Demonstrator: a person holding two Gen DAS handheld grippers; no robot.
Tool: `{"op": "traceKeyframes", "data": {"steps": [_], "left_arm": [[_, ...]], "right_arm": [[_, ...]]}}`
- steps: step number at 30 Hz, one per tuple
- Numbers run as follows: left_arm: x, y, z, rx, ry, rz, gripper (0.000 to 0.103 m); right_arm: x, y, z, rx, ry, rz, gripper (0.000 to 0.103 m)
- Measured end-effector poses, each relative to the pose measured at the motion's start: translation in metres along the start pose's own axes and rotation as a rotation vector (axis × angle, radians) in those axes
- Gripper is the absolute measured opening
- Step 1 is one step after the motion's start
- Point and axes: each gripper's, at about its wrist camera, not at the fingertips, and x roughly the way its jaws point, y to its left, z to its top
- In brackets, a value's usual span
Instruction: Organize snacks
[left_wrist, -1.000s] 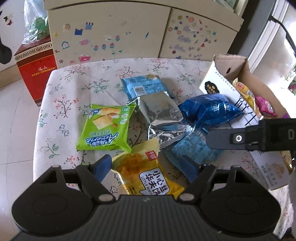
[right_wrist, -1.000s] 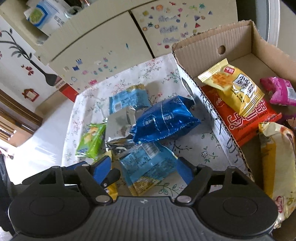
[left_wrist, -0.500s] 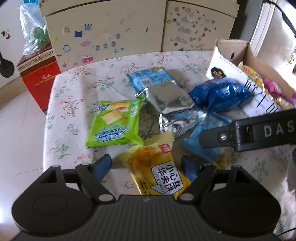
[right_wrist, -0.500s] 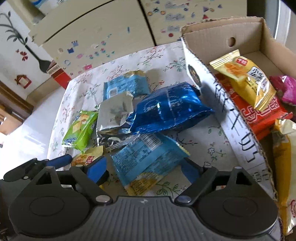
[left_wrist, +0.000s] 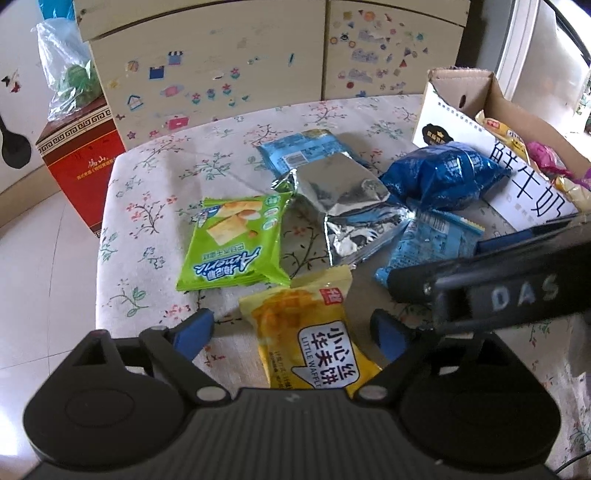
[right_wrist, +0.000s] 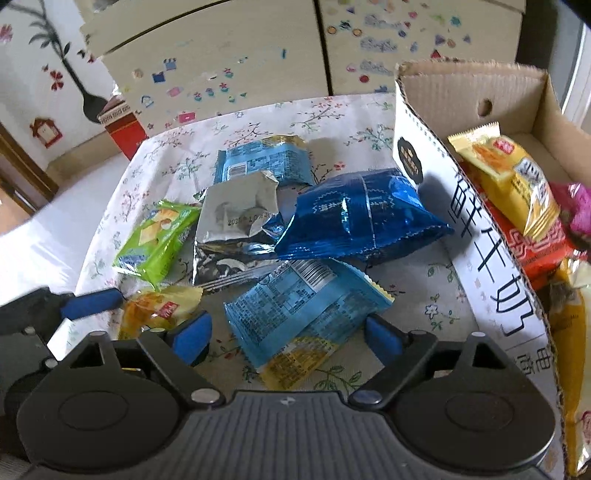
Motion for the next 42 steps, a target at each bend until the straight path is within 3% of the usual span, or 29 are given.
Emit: {"op": "traceKeyframes", "data": {"steps": [5,9,15,17,20,22,24,28,35,40,42], "left_arm": [[0.0,-0.002,-0.001,-0.014,-0.007,-0.006,0.089],[-0.004,-0.007,0.0,0.005,-0.026,-0.035,0.059],[-0.006,-0.01,-0.001,-0.007,-0.033,-0.046,0.055],[-0.007,-0.009,0.0,-0.019,-0.027,-0.057,0.055],[-0.009,-0.01,0.001,-0.032,-0.019,-0.054,0.055],[-0.011,-0.009,0.001,-0.043,-0.02,-0.053,0.055],[-0.013,-0.007,0.002,-0.053,-0.023,-0.045,0.055],[-0.016,0.001,0.005,-0.086,-0.031,-0.021,0.055],[-0.016,0.01,0.006,-0.116,-0.034,0.012,0.055],[-0.014,0.012,0.006,-0.129,-0.024,0.02,0.055],[-0.013,0.011,0.006,-0.128,-0.022,0.024,0.055]], "right_arm": [[0.0,0.003,-0.002,-0.052,-0.031,-0.051,0.068],[-0.005,0.0,-0.002,-0.05,-0.039,-0.027,0.047],[-0.009,-0.003,-0.004,-0.023,-0.03,0.011,0.028],[-0.012,-0.003,-0.004,-0.018,-0.028,0.027,0.026],[-0.015,-0.007,-0.005,-0.009,-0.011,0.049,0.03],[-0.018,-0.015,-0.004,0.052,-0.003,0.065,0.041],[-0.018,-0.022,-0.002,0.12,-0.007,0.091,0.059],[-0.014,-0.023,0.003,0.21,-0.026,0.111,0.066],[0.0,-0.008,0.008,0.268,-0.073,0.052,0.083],[0.01,0.01,0.011,0.179,-0.098,-0.048,0.081],[0.012,0.016,0.008,0.114,-0.115,-0.102,0.074]]}}
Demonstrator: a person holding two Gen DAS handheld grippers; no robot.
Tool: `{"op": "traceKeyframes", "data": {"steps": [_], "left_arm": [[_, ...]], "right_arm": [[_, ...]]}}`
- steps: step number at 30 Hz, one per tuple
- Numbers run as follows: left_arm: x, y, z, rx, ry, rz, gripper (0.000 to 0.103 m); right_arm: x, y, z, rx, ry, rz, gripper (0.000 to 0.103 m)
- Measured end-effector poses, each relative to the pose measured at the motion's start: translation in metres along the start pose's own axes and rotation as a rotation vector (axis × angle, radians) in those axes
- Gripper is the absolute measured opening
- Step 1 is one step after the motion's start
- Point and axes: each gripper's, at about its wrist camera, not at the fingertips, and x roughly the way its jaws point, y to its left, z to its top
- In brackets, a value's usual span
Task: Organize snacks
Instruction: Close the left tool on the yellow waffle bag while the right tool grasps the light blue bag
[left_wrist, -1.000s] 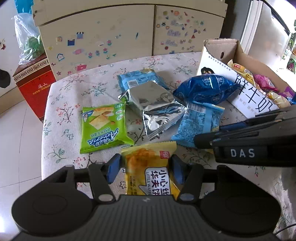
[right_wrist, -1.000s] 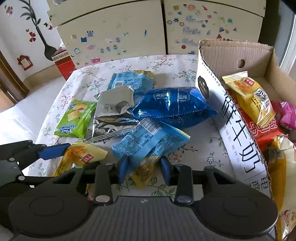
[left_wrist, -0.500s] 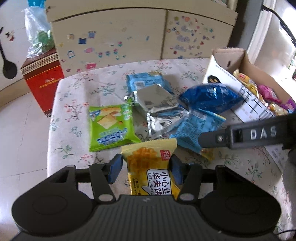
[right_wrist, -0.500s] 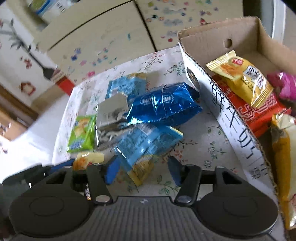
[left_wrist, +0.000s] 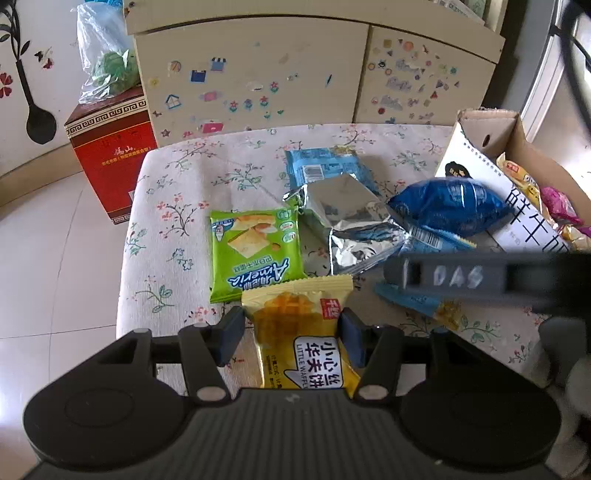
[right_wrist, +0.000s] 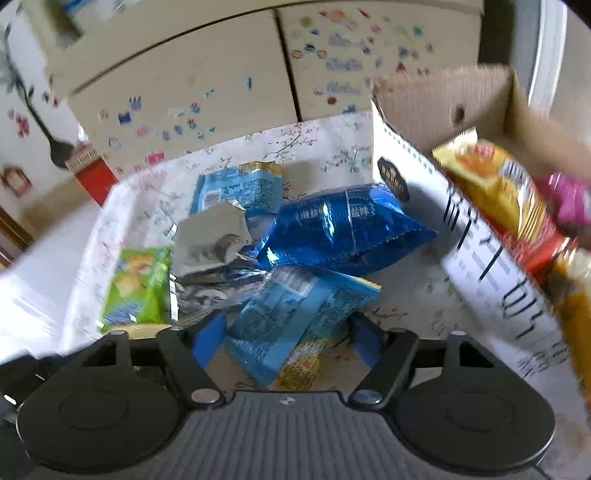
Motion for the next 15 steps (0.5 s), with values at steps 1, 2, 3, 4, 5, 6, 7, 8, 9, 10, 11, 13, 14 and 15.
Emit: {"op": "traceKeyframes", "data": {"steps": [1,2,3,4,5,6,7,8,9,10,11,13,14,15], "left_arm": [[0.0,-0.001,0.0,0.0,0.001,0.002,0.055],[0.0,-0.001,0.0,0.0,0.002,0.003,0.055],[0.0,-0.001,0.0,-0.001,0.002,0.004,0.055],[-0.001,-0.001,0.0,-0.003,0.003,0.004,0.055],[-0.001,0.0,0.0,-0.007,0.002,0.004,0.055],[-0.002,0.0,0.0,-0.009,0.001,0.003,0.055],[-0.002,0.001,0.0,-0.012,0.001,0.002,0.055],[-0.002,0.002,0.001,-0.017,0.001,0.0,0.055],[-0.003,0.002,0.001,-0.023,0.003,-0.004,0.055],[-0.003,0.002,0.002,-0.028,0.004,-0.008,0.055],[-0.003,0.002,0.003,-0.031,0.005,-0.013,0.055],[-0.003,0.001,0.004,-0.032,0.004,-0.018,0.055],[-0.004,0.001,0.004,-0.031,0.002,-0.019,0.055],[-0.004,-0.001,0.004,-0.029,0.0,-0.019,0.055]], "right_arm": [[-0.001,-0.001,-0.003,-0.024,-0.013,-0.012,0.071],[-0.002,-0.002,-0.004,-0.042,-0.021,-0.013,0.067],[-0.003,-0.005,-0.004,-0.054,-0.02,0.001,0.063],[-0.005,-0.008,-0.004,-0.064,-0.014,0.017,0.062],[-0.007,-0.013,-0.004,-0.071,-0.003,0.038,0.059],[-0.008,-0.016,-0.004,-0.079,0.006,0.058,0.057],[-0.011,-0.02,-0.005,-0.094,0.019,0.077,0.055],[-0.014,-0.023,-0.006,-0.109,0.032,0.088,0.053],[-0.016,-0.026,-0.006,-0.124,0.042,0.097,0.053],[-0.018,-0.029,-0.007,-0.135,0.054,0.106,0.053],[-0.019,-0.032,-0.008,-0.138,0.067,0.111,0.053],[-0.024,-0.036,-0.012,-0.117,0.075,0.116,0.056],[-0.025,-0.039,-0.012,-0.093,0.078,0.12,0.061],[-0.025,-0.041,-0.011,-0.065,0.081,0.131,0.067]]}}
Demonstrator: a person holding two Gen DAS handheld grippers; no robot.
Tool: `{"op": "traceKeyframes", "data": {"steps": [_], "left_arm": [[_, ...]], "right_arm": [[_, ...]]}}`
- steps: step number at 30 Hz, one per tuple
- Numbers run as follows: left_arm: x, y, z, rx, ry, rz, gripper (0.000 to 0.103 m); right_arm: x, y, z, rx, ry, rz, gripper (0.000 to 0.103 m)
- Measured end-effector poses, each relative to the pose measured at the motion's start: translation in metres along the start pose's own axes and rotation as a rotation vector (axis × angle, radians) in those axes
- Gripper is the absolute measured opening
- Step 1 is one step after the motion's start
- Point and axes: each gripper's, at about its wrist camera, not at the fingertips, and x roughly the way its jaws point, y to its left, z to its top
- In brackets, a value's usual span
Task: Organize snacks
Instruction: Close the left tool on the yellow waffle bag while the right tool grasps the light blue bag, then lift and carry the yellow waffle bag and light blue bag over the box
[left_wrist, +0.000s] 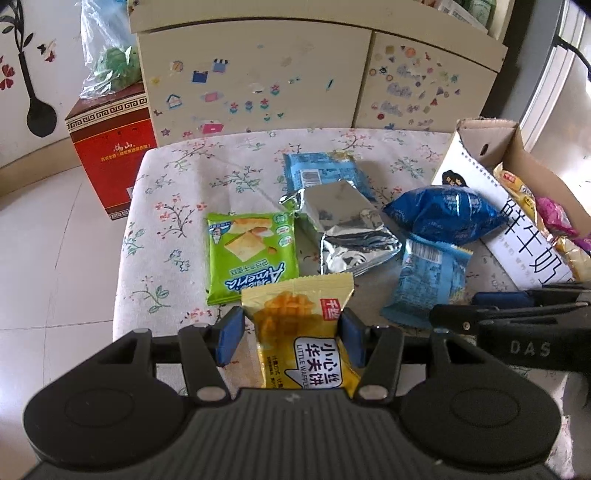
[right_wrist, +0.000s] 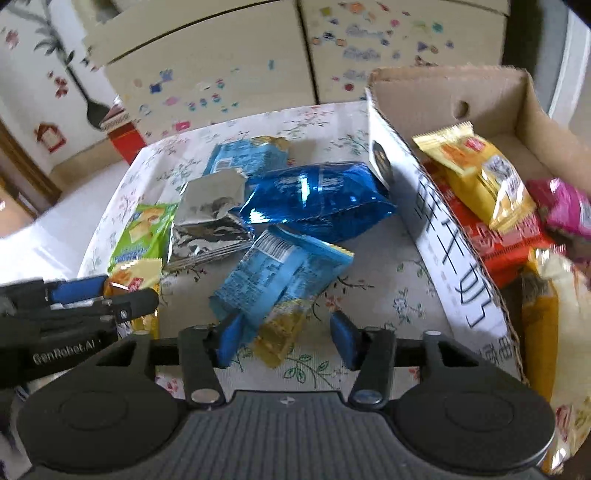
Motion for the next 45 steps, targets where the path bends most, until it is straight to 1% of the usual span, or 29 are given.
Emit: {"op": "traceKeyframes", "data": {"steps": [2,4,5,7,9,11,13,14,16,17,18,20,21,24,27,30,32,36,45], "left_arm": [[0.0,-0.002,0.0,0.001,-0.003,0.002,0.055],[0.0,-0.003,0.001,0.001,-0.007,0.007,0.055],[0.0,-0.003,0.001,0.0,-0.009,0.012,0.054],[0.001,0.0,0.003,-0.009,-0.012,0.033,0.055],[0.002,0.004,0.003,-0.021,-0.014,0.043,0.055],[0.003,0.005,0.002,-0.024,-0.014,0.054,0.055],[0.004,0.006,0.001,-0.023,-0.009,0.06,0.055],[0.005,0.007,0.001,-0.021,-0.006,0.064,0.055],[0.008,0.007,0.0,-0.015,-0.002,0.077,0.054],[0.009,0.008,-0.001,-0.014,0.0,0.082,0.054],[0.009,0.008,-0.001,-0.014,0.003,0.083,0.054],[0.009,0.008,-0.002,-0.011,0.007,0.078,0.052],[0.009,0.007,-0.002,-0.006,0.008,0.072,0.048],[0.006,0.004,-0.003,0.002,0.008,0.044,0.045],[0.003,0.001,-0.001,0.004,-0.002,0.026,0.045],[-0.002,-0.002,0.001,0.008,-0.016,0.012,0.045],[-0.006,-0.005,0.002,0.011,-0.026,0.002,0.045],[-0.013,-0.009,0.005,0.007,-0.044,-0.011,0.045],[-0.029,-0.02,0.017,0.001,-0.096,-0.041,0.045]], "right_arm": [[0.0,-0.002,0.0,0.052,-0.003,0.025,0.073],[0.003,0.0,0.002,0.105,-0.006,0.041,0.075],[0.005,0.002,0.002,0.12,-0.013,0.036,0.075],[0.01,0.008,0.007,0.143,-0.03,0.015,0.077],[0.014,0.01,0.01,0.184,-0.048,-0.003,0.084],[0.018,0.017,0.012,0.183,-0.06,-0.04,0.085],[0.024,0.026,0.014,0.13,-0.068,-0.109,0.084],[0.025,0.029,0.013,0.103,-0.075,-0.146,0.08],[0.03,0.036,0.012,0.061,-0.093,-0.198,0.072],[0.031,0.038,0.011,0.036,-0.103,-0.22,0.063],[0.03,0.039,0.009,0.01,-0.112,-0.234,0.057],[0.027,0.034,0.006,-0.014,-0.116,-0.222,0.057],[0.026,0.032,0.005,-0.015,-0.112,-0.209,0.056],[0.018,0.024,0.002,0.004,-0.093,-0.165,0.056],[0.011,0.02,0.0,0.014,-0.076,-0.13,0.056],[0.0,0.02,-0.004,0.007,-0.079,-0.112,0.056],[-0.006,0.019,-0.003,0.008,-0.081,-0.083,0.056],[-0.023,0.017,-0.002,0.012,-0.096,-0.022,0.056],[-0.056,0.006,0.001,0.034,-0.162,0.039,0.057]]}}
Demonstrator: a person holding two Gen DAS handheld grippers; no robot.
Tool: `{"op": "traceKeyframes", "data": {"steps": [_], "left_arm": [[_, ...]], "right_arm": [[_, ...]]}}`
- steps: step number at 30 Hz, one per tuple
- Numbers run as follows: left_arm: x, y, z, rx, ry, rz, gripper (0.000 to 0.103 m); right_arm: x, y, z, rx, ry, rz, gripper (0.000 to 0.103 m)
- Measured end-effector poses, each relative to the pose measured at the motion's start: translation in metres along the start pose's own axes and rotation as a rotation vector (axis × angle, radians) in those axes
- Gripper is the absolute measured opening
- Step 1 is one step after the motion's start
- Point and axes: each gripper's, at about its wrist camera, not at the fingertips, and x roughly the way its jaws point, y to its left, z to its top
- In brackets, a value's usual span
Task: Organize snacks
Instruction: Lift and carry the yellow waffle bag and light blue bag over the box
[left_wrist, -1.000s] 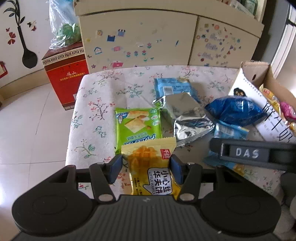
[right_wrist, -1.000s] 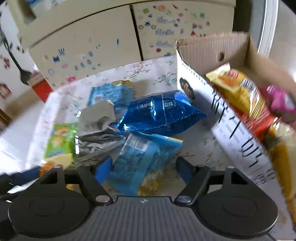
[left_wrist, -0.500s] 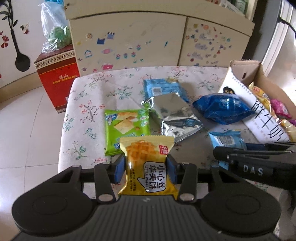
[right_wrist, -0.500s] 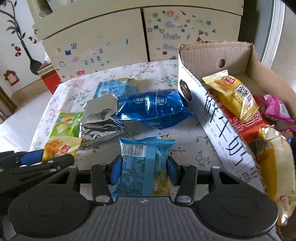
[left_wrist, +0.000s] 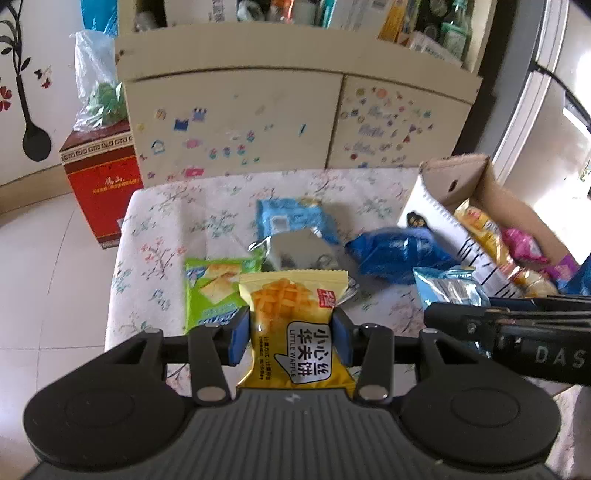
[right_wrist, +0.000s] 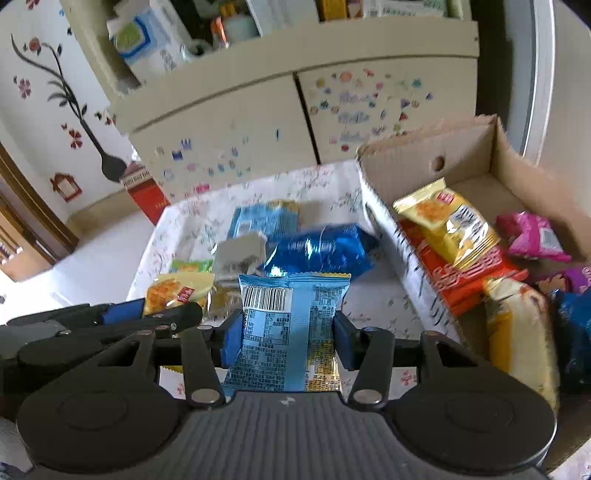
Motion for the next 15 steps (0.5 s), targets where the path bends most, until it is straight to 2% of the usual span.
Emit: {"op": "traceKeyframes", "data": {"steps": [15], "left_arm": [[-0.021,-0.048,0.038,0.055,-0.142,-0.044,0.045]], "right_arm": [[-0.053,-0.035,0.038,0.075,-0.192,0.0,0.057]]}}
